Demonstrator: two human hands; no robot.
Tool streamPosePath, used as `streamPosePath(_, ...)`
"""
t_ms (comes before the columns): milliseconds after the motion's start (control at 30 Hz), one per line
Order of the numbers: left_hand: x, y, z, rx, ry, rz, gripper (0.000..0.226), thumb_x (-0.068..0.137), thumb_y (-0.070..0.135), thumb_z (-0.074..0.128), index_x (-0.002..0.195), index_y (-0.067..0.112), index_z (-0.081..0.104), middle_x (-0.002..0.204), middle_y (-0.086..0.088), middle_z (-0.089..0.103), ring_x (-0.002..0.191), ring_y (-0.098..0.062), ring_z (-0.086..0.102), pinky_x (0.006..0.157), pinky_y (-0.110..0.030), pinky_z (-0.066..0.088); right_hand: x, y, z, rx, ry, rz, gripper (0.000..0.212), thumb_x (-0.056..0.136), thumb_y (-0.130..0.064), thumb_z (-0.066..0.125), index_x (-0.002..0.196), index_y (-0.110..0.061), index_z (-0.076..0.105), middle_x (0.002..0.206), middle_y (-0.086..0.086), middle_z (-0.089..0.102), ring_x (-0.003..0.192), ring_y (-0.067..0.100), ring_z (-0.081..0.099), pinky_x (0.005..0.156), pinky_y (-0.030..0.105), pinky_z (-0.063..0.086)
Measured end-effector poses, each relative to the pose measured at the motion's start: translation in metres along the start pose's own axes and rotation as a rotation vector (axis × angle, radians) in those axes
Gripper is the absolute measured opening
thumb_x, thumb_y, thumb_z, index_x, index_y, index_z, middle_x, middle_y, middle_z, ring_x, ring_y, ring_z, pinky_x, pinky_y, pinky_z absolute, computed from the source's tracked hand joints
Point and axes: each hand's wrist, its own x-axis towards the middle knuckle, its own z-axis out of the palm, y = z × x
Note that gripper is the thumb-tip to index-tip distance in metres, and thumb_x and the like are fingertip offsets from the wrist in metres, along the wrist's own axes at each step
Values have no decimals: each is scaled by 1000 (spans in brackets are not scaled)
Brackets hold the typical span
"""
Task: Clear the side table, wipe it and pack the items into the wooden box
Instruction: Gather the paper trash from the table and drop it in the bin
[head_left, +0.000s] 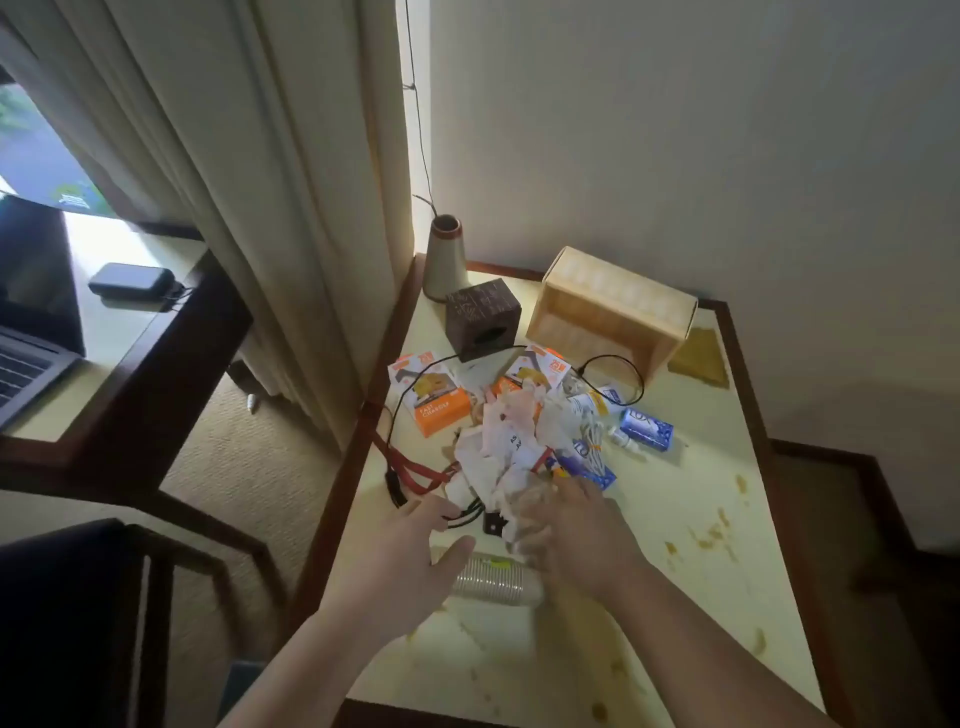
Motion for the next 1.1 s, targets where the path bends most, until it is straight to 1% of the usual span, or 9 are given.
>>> streamPosePath(67, 7, -4, 2, -1, -40, -15, 43, 96, 66, 55, 135, 49, 48, 125, 27, 56, 98, -3, 61, 82, -19, 50, 5, 3, 2, -84, -16, -18, 58, 97, -41, 59, 152, -42, 41, 165, -2, 26, 151, 31, 22, 113, 45, 35)
streamPosePath(133, 9, -7, 5, 7, -71, -18, 43, 96, 67, 54, 135, 51, 46, 124, 27, 55, 99, -5, 61, 80, -18, 49, 9, 8, 12, -114, -14, -44, 45, 99, -37, 55, 143, -43, 50, 169, -2, 18, 156, 34, 13, 117, 48, 29)
streamPosePath(300, 14, -5, 9, 57, -81, 27, 45, 97, 67, 53, 137, 48, 48, 125, 25, 58, 94, -3, 59, 73, -13, 43, 16, 16, 22, -121, -35, -20, 34, 95, -42, 59, 129, -39, 63, 171, 1, 15, 158, 35, 4, 122, 50, 18)
streamPosePath(400, 15, 0, 12, 89, -93, 70, 47, 98, 65, 53, 140, 45, 47, 129, 21, 58, 110, -4, 56, 84, -18, 47, 15, 21, 25, 18, 43, 36, 24, 89, -38, 68, 111, -43, 73, 168, -5, 26, 157, 31, 9, 121, 50, 21)
streamPosePath(567, 24, 12, 17, 119, -107, 117, 45, 100, 58, 53, 140, 39, 50, 126, 13, 59, 114, -11, 55, 91, -30, 53, -5, 24, 22, 364, 316, 189, 20, 84, -27, 82, 97, -43, 80, 153, -4, 49, 144, 29, 32, 110, 49, 36)
streamPosePath(700, 43, 23, 36, 172, -144, 115, 43, 101, 53, 54, 139, 33, 52, 128, 7, 59, 109, -17, 61, 88, -36, 57, -37, 23, 6, 595, 471, 284, 12, 88, -29, 80, 85, -38, 73, 142, -9, 53, 139, 16, 34, 108, 30, 30)
streamPosePath(900, 74, 47, 69, 417, -170, 114, 48, 103, 48, 52, 145, 26, 47, 143, -5, 49, 136, -27, 42, 102, -41, 51, -80, 30, -8, 795, 594, 359, 11, 91, -29, 77, 93, -39, 72, 127, -22, 57, 124, 0, 49, 98, 26, 41)
streamPosePath(1000, 87, 58, 85, 536, -196, 96, 54, 101, 49, 57, 149, 26, 47, 146, -8, 46, 138, -30, 40, 111, -44, 44, -92, 40, -5, 794, 608, 368, 9, 91, -31, 77, 95, -37, 71, 125, -19, 60, 120, 1, 55, 95, 22, 43)
streamPosePath(1100, 99, 60, 101, 605, -197, 62, 51, 99, 45, 62, 145, 27, 50, 145, -11, 43, 136, -32, 38, 107, -45, 46, -99, 48, 0, 788, 556, 367, 9, 93, -30, 76, 96, -37, 71, 124, -18, 61, 119, 1, 55, 98, 24, 45)
